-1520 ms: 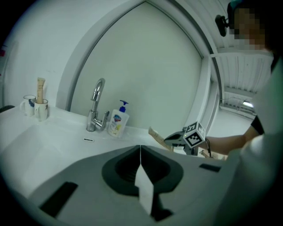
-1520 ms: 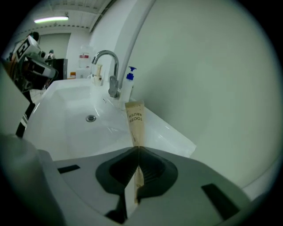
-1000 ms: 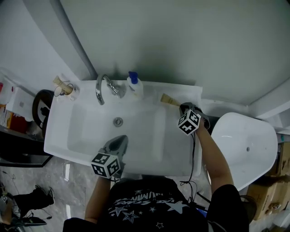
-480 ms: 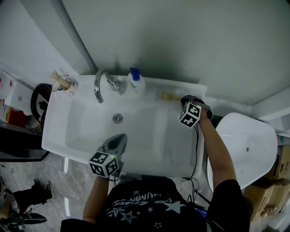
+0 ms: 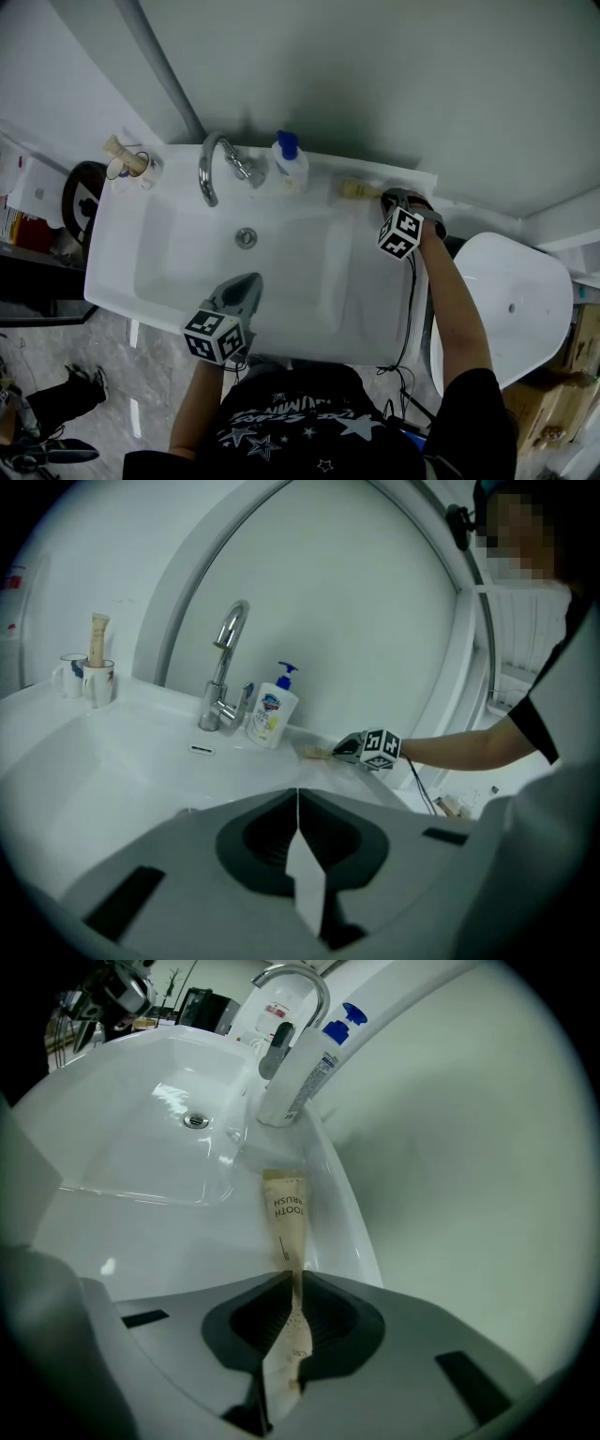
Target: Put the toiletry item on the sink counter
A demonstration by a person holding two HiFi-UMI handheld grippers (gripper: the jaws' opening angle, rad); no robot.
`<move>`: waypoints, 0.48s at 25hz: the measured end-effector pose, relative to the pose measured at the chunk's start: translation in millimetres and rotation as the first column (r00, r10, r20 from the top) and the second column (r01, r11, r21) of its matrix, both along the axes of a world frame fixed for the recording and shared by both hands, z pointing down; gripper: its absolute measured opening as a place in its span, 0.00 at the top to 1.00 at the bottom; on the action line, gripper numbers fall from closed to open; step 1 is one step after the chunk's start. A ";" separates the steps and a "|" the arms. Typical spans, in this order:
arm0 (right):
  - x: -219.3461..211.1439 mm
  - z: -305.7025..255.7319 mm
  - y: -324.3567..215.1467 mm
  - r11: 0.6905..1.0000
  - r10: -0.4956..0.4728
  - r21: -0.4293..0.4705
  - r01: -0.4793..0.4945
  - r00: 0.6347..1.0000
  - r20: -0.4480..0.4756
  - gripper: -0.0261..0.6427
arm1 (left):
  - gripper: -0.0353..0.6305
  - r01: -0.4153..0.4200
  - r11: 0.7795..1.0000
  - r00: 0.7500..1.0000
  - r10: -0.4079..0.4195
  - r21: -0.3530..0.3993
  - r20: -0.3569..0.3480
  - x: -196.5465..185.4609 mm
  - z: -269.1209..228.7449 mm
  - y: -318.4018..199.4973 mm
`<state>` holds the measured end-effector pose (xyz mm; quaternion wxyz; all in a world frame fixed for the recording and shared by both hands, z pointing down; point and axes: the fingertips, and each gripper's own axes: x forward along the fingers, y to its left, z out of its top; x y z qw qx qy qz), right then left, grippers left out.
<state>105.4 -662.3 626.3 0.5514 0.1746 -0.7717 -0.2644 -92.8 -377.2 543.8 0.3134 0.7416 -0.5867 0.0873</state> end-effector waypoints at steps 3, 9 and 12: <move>2.0 0.2 -0.2 1.000 0.014 -0.004 -0.014 1.000 0.001 0.77 | 0.92 -0.005 1.000 1.000 0.005 0.000 0.000 -1.3 -0.9 0.3; 2.8 -7.9 -2.2 0.998 0.057 0.003 -0.057 0.998 0.030 0.75 | 0.92 -0.018 1.000 1.000 0.018 0.012 -0.001 -4.6 -3.0 -0.2; 2.8 -16.9 0.7 0.997 0.074 0.016 -0.074 0.996 0.040 0.75 | 0.92 -0.015 1.000 1.000 0.015 0.024 -0.008 -9.1 -5.8 5.5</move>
